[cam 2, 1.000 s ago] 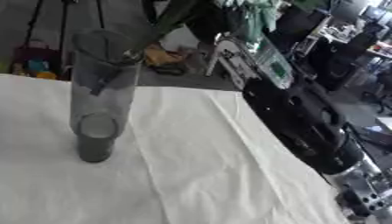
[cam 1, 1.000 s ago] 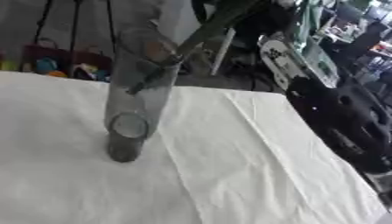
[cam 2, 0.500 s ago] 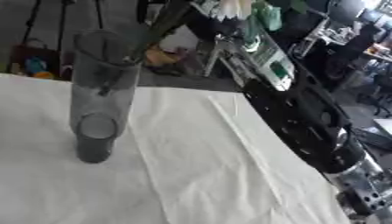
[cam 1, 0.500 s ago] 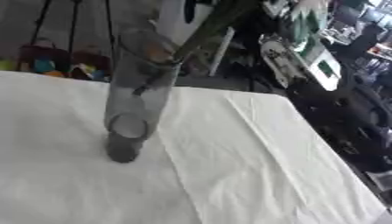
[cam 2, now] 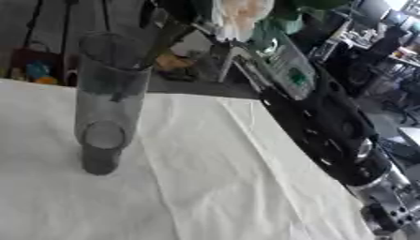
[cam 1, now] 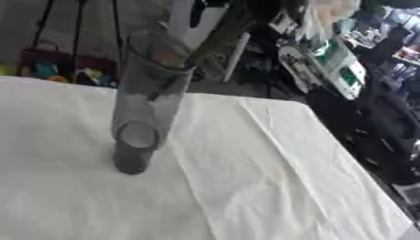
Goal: Arrange flowers into the vase.
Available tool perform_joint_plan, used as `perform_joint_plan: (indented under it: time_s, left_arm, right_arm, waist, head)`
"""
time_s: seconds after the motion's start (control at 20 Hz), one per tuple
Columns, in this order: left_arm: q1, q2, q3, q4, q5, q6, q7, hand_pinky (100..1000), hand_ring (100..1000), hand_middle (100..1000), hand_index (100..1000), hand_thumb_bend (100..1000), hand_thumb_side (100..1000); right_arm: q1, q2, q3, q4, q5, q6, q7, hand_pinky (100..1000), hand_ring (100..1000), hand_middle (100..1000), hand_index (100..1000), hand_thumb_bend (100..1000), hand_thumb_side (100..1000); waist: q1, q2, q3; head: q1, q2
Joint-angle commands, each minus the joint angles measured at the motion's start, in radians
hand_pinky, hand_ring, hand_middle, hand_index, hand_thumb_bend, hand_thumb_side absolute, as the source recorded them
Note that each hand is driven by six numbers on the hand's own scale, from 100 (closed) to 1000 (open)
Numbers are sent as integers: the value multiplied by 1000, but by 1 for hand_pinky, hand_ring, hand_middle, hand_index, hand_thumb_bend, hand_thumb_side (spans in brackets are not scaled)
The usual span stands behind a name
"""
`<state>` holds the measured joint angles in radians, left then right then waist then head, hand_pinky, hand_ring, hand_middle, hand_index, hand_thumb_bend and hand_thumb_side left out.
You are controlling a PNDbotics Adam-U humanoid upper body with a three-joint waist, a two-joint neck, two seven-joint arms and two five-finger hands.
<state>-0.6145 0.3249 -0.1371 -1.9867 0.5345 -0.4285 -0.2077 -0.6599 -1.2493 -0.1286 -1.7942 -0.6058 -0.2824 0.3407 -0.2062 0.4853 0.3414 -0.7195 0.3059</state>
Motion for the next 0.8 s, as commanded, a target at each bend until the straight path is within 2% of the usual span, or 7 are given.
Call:
perform_joint_plan:
  time_s: [0.05, 0.15, 0.2, 0.3, 0.45, 0.8]
  left_arm:
    - [-7, 11, -1, -13, -6, 2, 1, 760, 756, 832, 930, 100, 864]
    - [-7, 11, 0, -13, -6, 2, 1, 760, 756, 832, 930, 100, 864]
    - [-6, 11, -1, -13, -6, 3, 1, 760, 756, 832, 930, 100, 865]
    - [-5, 11, -1, -13, -6, 4, 1, 760, 756, 832, 929, 100, 865]
    - [-5, 10, -1, -13, -6, 6, 2, 760, 756, 833, 929, 100, 868]
    - [-3, 13, -1, -13, -7, 10, 5, 760, 755, 832, 929, 100, 869]
  right_arm:
    - [-9, -47, -12, -19, 35, -4, 9, 555, 773, 810, 782, 550, 680]
    - [-9, -46, -12, -20, 42, -6, 9, 555, 773, 810, 782, 550, 680]
    - [-8, -51, -11, -23, 48, -8, 13, 606, 809, 831, 815, 565, 647]
    - [-7, -53, -13, -24, 70, -11, 31, 611, 814, 840, 818, 555, 619]
    - [-8, -51, -12, -19, 92, -12, 56, 603, 809, 844, 809, 528, 560]
    - [-1, -47, -10, -8, 77, 21, 107, 591, 800, 842, 801, 511, 526]
  waist:
    - [7, -28, -3]
    - [7, -28, -3]
    - [7, -28, -5]
    - [7, -28, -6]
    - [7, -28, -10]
    - [1, -31, -17]
  head:
    - [-2, -5]
    - [-2, -5]
    - [-2, -3]
    - [-4, -2]
    - [-3, 4]
    - [2, 6]
